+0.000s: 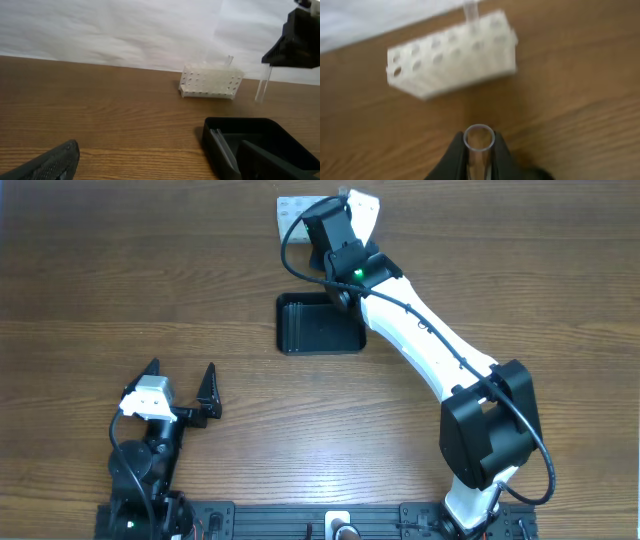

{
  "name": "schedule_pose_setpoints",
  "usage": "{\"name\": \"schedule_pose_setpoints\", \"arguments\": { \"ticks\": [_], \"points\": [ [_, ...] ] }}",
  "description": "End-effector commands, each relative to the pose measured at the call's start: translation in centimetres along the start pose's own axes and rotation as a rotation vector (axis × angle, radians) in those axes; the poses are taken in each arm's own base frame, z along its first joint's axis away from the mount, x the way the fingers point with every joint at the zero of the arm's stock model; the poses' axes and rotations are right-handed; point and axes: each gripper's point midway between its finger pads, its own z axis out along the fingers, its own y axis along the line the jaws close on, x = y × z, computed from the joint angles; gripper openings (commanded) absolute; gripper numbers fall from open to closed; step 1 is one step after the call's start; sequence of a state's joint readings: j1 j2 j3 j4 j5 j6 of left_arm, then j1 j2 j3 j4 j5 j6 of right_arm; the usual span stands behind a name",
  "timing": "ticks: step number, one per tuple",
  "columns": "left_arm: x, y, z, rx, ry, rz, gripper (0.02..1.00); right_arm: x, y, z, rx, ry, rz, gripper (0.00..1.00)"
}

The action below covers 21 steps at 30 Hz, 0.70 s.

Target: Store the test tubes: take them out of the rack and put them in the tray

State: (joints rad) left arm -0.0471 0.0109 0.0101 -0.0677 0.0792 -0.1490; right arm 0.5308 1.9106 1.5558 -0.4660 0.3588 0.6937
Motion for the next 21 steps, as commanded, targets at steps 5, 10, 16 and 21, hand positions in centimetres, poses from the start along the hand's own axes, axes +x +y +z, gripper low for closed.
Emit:
{"name": "schedule_pose_setpoints", "arguments": {
  "ticks": [5, 10, 16, 21],
  "points": [
    [0.1, 0.0, 0.0, 0.005, 0.0, 0.014, 0.998, 2.5, 1.2, -0.9, -0.047, 0.106, 0.085, 0.016],
    [0.1, 0.0, 0.0, 0.005, 0.0, 0.014, 0.998, 4.5, 1.4, -0.9, -0.048, 0.153, 0.058, 0.016],
    [0.1, 0.0, 0.0, 0.005, 0.0, 0.014, 0.996, 7.5, 0.5, -0.8, -0.031, 0.253, 0.036, 0.014],
    [0.1, 0.0, 0.0, 0.005, 0.001, 0.014, 0.998, 9.4, -0.9, -0.2, 0.003, 0.287, 0.021, 0.016]
  ]
}}
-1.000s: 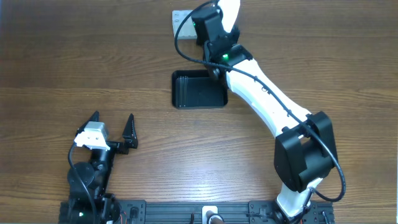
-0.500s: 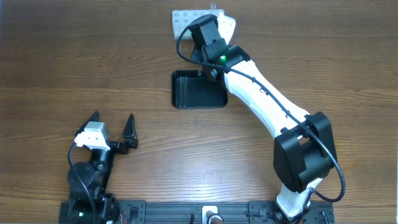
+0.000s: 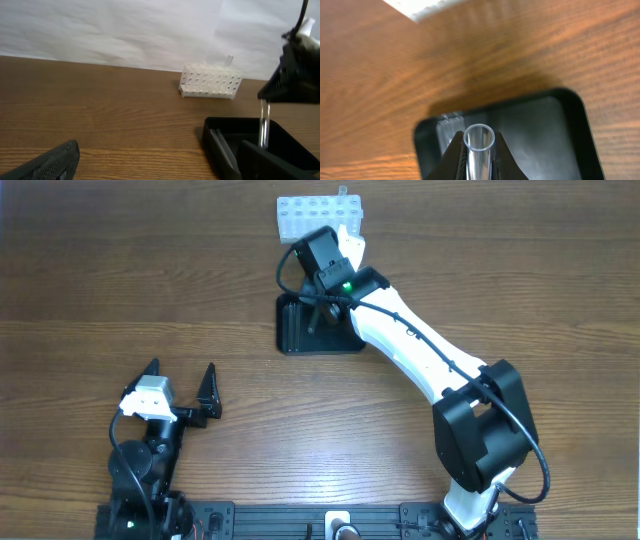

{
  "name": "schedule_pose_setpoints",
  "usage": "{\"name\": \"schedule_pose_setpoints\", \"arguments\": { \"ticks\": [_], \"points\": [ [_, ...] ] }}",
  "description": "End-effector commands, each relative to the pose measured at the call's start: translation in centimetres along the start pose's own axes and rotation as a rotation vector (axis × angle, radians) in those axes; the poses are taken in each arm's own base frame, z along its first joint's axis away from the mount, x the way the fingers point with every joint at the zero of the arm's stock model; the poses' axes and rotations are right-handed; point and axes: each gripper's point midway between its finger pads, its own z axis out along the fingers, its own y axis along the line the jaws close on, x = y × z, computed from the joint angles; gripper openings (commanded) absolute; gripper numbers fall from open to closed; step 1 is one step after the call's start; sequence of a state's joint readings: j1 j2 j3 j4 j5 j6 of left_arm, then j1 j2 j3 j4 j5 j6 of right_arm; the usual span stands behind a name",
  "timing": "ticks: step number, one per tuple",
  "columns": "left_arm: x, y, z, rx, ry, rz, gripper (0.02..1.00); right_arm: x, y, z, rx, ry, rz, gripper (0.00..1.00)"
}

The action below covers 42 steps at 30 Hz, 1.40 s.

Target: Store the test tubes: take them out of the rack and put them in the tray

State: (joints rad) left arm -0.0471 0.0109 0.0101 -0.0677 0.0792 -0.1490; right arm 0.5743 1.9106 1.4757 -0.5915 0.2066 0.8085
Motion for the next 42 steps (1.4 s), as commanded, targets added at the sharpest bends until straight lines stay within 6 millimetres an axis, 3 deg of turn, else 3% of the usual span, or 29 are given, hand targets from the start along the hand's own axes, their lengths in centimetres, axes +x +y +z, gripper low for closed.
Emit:
{"name": "schedule_pose_setpoints", "arguments": {
  "ticks": [1, 22, 42],
  "points": [
    [0.1, 0.0, 0.0, 0.005, 0.0, 0.014, 0.998, 1.5, -0.8, 0.5, 0.008, 0.031, -0.003, 0.014],
    [0.1, 0.0, 0.0, 0.005, 0.0, 0.014, 0.998, 2.9, -1.5, 3.6, 0.022, 0.043, -0.003, 0.027],
    [0.1, 0.0, 0.0, 0.005, 0.0, 0.014, 0.998, 3.0, -1.6, 4.5, 0.026, 0.044, -0.002, 0.128]
  ]
}}
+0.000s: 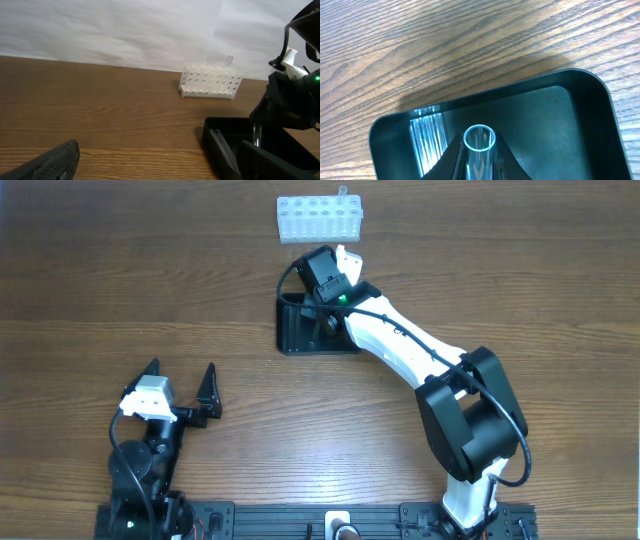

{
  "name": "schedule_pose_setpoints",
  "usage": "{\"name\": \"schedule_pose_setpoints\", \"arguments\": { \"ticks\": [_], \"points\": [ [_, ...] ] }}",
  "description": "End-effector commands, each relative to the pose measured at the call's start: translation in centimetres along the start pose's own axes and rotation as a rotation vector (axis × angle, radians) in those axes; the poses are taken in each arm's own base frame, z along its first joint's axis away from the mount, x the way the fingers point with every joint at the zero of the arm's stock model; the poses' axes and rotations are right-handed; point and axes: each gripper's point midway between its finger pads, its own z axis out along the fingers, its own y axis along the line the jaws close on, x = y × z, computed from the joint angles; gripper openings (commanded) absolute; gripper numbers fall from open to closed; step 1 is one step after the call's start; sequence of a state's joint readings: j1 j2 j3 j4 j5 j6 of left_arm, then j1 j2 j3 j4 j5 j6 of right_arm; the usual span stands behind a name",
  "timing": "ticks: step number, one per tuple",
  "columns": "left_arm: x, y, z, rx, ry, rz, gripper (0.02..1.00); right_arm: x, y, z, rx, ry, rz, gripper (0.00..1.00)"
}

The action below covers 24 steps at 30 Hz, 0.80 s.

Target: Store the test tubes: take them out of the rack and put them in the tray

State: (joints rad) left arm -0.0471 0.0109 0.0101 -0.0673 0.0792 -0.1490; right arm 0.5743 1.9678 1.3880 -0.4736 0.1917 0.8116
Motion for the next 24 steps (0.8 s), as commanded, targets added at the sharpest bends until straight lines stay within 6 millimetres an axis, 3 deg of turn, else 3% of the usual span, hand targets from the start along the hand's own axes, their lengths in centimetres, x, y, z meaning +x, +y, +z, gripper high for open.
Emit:
{"name": "schedule_pose_setpoints", "arguments": {
  "ticks": [1, 4, 8, 15, 20, 24],
  "points": [
    [0.1, 0.0, 0.0, 0.005, 0.001, 0.014, 0.998, 0.6, -0.6, 0.9, 0.017, 0.014, 0.002, 0.145],
    [0.1, 0.0, 0.0, 0.005, 0.001, 0.014, 0.998, 0.5, -0.6, 0.9, 0.018, 0.014, 0.003, 0.196],
    [0.1, 0.0, 0.0, 0.005, 0.001, 0.014, 1.0, 0.5, -0.7, 0.9, 0.019, 0.014, 0.003, 0.415],
    [0.1, 0.0, 0.0, 0.005, 0.001, 0.014, 0.998, 0.1, -0.3, 0.5, 0.008, 0.005, -0.012, 0.485],
    [0.1, 0.0, 0.0, 0.005, 0.001, 0.014, 1.0, -2.6, 1.4, -1.6, -0.05, -0.063, 0.001, 0.709],
    [0.1, 0.0, 0.0, 0.005, 0.001, 0.014, 0.998, -6.4, 2.7, -3.5, -0.083, -0.171, -0.003, 0.746]
  ]
}}
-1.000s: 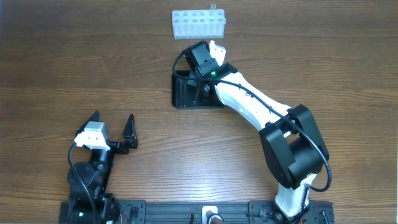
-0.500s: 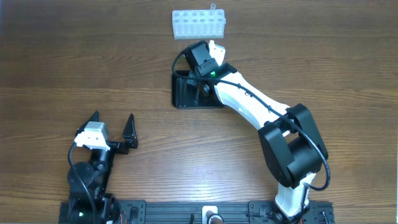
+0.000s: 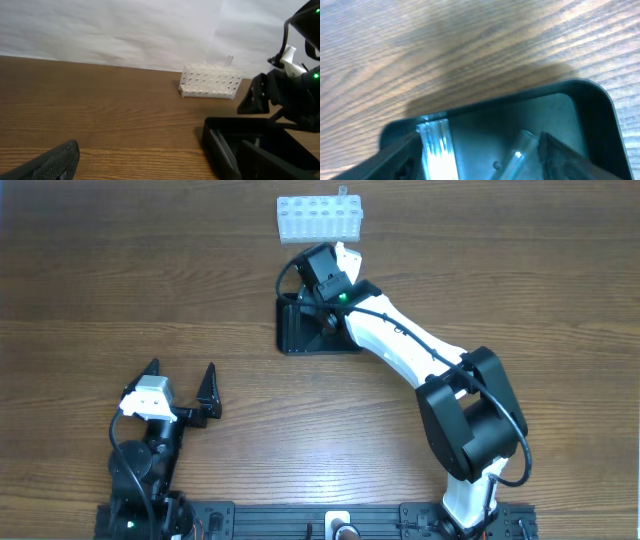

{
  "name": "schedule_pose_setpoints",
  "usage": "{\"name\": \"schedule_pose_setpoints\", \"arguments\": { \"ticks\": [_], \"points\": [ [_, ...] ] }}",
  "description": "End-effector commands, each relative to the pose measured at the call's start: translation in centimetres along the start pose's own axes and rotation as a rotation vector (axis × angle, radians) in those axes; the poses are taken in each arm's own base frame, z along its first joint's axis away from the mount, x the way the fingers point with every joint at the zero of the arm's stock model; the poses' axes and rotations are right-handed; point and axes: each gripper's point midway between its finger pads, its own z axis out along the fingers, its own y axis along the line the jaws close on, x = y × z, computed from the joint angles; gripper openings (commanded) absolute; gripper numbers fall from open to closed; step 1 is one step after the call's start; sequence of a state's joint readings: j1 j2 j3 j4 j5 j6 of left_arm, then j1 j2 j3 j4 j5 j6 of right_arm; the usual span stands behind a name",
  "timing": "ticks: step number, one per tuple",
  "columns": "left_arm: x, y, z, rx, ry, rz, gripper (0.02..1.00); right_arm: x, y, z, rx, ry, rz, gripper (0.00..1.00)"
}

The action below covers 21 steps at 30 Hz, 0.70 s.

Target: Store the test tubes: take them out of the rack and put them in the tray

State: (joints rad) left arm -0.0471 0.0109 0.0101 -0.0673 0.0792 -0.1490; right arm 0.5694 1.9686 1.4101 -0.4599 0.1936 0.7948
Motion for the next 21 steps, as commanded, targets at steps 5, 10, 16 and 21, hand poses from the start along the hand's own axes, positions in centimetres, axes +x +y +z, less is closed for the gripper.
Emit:
{"name": "schedule_pose_setpoints", "arguments": {
  "ticks": [5, 10, 16, 21],
  "points": [
    [0.1, 0.0, 0.0, 0.005, 0.001, 0.014, 0.998, -11.9, 2.4, -5.5, -0.059, -0.34, -0.008, 0.761],
    [0.1, 0.0, 0.0, 0.005, 0.001, 0.014, 0.998, -17.2, 1.8, -7.0, -0.082, -0.511, -0.007, 0.801],
    [0.1, 0.0, 0.0, 0.005, 0.001, 0.014, 0.998, -21.1, 0.4, -7.4, -0.111, -0.626, 0.047, 0.763],
    [0.1, 0.0, 0.0, 0.005, 0.001, 0.014, 0.998, -22.1, 0.5, -6.2, -0.109, -0.675, -0.007, 0.763]
  ]
}}
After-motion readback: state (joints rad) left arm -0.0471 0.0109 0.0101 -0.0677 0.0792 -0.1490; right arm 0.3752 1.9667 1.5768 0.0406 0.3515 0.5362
